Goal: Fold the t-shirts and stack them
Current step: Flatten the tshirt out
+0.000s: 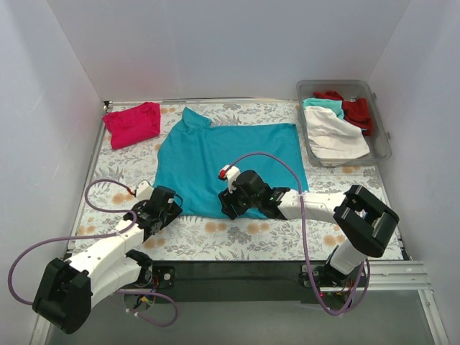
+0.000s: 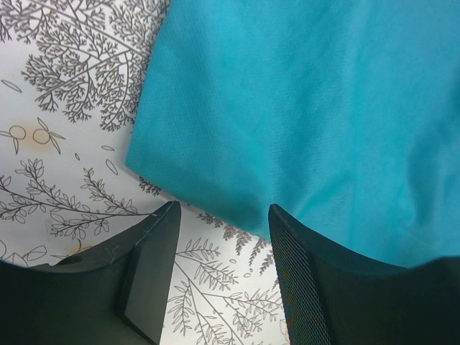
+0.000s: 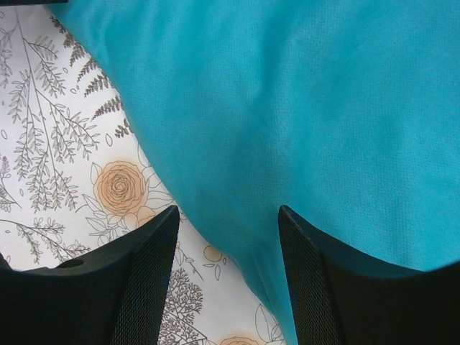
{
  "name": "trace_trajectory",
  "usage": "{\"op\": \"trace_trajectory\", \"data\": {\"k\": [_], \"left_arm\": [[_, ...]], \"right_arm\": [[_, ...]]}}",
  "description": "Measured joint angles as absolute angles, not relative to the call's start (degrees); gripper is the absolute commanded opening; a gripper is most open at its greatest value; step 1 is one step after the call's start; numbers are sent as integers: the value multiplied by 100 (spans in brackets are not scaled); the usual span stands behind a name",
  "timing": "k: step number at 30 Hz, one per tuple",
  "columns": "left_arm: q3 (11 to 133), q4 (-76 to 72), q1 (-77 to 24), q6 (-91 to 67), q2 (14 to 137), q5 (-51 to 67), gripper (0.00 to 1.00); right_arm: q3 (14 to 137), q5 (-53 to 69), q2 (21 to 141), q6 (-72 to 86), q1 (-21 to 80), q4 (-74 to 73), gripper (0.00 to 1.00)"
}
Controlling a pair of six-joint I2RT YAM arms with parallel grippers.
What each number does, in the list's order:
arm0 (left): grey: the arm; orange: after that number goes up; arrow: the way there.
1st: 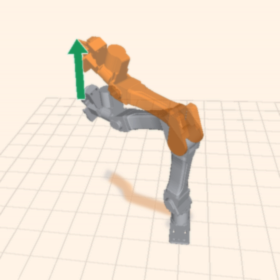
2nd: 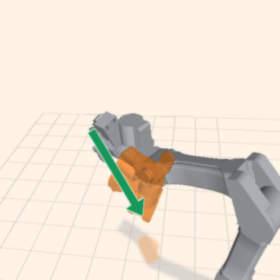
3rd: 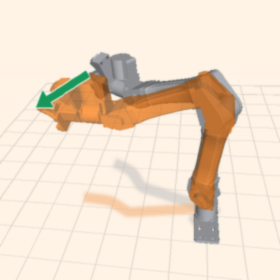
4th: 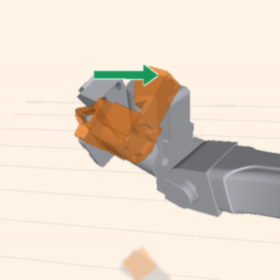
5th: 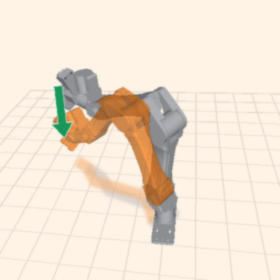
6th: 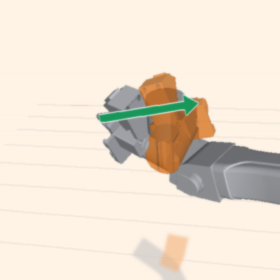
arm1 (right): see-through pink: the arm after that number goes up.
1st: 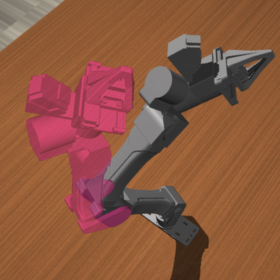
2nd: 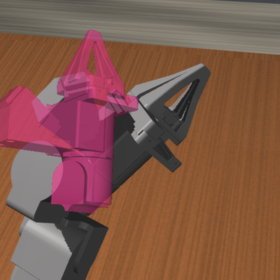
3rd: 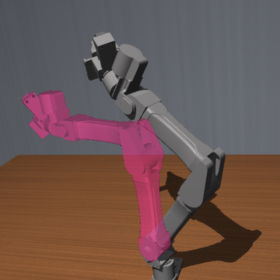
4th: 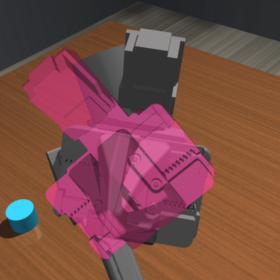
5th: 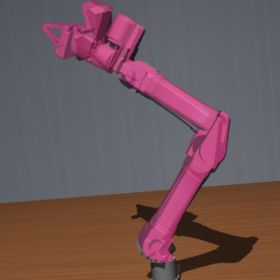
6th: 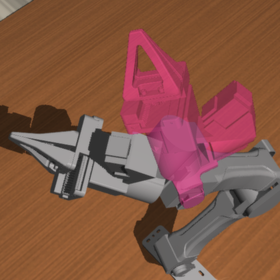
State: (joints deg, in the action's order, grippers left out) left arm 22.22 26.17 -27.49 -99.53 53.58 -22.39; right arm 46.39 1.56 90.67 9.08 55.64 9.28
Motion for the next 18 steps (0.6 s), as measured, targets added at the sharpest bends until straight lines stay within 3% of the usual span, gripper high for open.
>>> {"op": "trace_trajectory", "data": {"k": [6, 10, 14, 15, 18], "left_arm": [[2180, 2650, -2825, -9985, 5426, -2152, 48], [2176, 2613, -2864, -9996, 5511, -2167, 39], [2176, 2486, -2864, -9994, 5688, -2233, 21], [2176, 2449, -2864, -9990, 5734, -2255, 7], [2176, 2381, -2864, -9955, 5837, -2322, 0]], "right_arm": [[4639, 145, 9216, 926, 5564, 928, 52], [4639, 148, 9220, 930, 5564, 928, 52], [4639, 145, 9220, 930, 5564, 928, 52], [4639, 145, 9220, 930, 5564, 928, 52], [4639, 143, 9220, 930, 5564, 928, 52]]}}
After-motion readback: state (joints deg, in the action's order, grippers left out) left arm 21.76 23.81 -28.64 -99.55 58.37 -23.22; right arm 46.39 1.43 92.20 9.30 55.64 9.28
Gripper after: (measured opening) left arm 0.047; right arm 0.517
